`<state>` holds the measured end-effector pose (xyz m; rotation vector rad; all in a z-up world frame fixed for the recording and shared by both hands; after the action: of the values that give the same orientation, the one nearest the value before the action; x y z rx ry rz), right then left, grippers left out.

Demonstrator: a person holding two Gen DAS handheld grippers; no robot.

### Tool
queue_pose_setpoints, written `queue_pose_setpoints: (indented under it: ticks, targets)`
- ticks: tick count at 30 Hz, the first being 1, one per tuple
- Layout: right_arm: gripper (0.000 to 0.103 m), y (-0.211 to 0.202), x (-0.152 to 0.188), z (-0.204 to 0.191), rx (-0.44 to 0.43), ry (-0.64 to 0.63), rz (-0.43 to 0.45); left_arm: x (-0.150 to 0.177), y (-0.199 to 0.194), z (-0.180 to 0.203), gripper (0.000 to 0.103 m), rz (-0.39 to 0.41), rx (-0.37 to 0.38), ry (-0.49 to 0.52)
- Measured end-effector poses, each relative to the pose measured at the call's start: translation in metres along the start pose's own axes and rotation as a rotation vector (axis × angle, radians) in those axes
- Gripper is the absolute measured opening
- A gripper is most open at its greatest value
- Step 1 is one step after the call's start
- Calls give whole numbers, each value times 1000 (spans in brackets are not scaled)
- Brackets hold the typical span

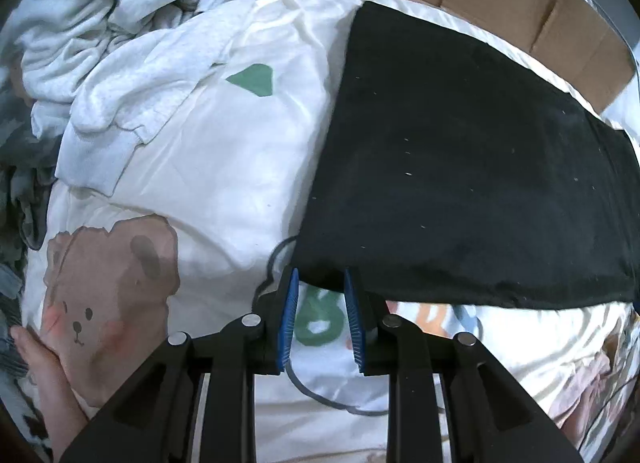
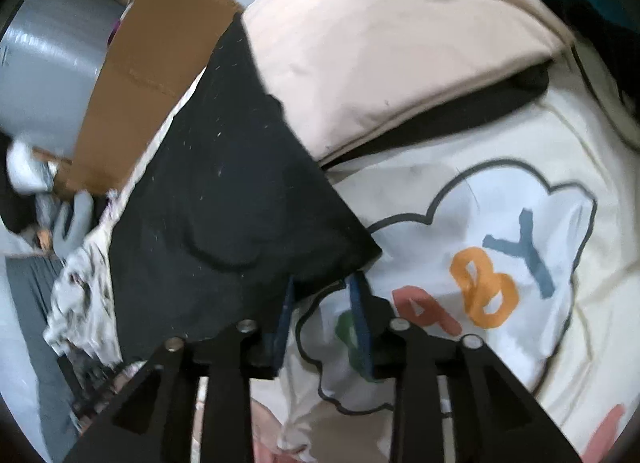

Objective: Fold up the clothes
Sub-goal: 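Move the right gripper to the shirt's side edge and close on it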

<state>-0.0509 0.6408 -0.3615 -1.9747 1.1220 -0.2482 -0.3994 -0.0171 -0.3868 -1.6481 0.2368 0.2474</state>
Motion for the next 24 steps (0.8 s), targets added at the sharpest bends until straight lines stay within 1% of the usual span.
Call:
queue_pose_setpoints:
  ticks: [4,9,11,12,13,14,15,18,22,24]
  targets:
    - [31,8,2,16,-79,128,31,-4,-12,12,23,7,6,20]
    - [31,11,-3,26,-166,209,81,-5,-24,31,23,0,27,66]
    - [29,10,-3,28,-194,231,99,-5,-31,40,23,3,30,90]
    - [22,9,-3,29,-198,240,104,-5,-35,46,23,7,33,103]
    - [11,8,-3,30,-209,255,105,-6,-38,53,23,11,37,117]
    - [7,7,-2,31,-225,268,103,-7,-41,60,23,15,42,130]
    - [5,4,-3,29,-236,266,102,-7,-43,66,23,19,48,143]
    - [3,-5,-8,21,-260,237,104,-6,-48,85,23,24,67,170]
    - [3,-14,-13,11,-289,213,105,-3,-51,106,23,21,93,186]
    - [6,-14,-12,11,-294,214,95,-2,-50,116,23,18,103,197]
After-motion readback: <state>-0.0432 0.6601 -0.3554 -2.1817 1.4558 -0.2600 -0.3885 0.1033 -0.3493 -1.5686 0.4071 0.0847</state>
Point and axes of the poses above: each gripper's, at about its wrist camera, not at the fingertips, and y roughly the way its jaws point, z to its right, x to its underside, the point moved 6 cm from there along y, roughly the way its jaws point, and after that the axes turned 15 degrees about -x, right-handed, at the moved point
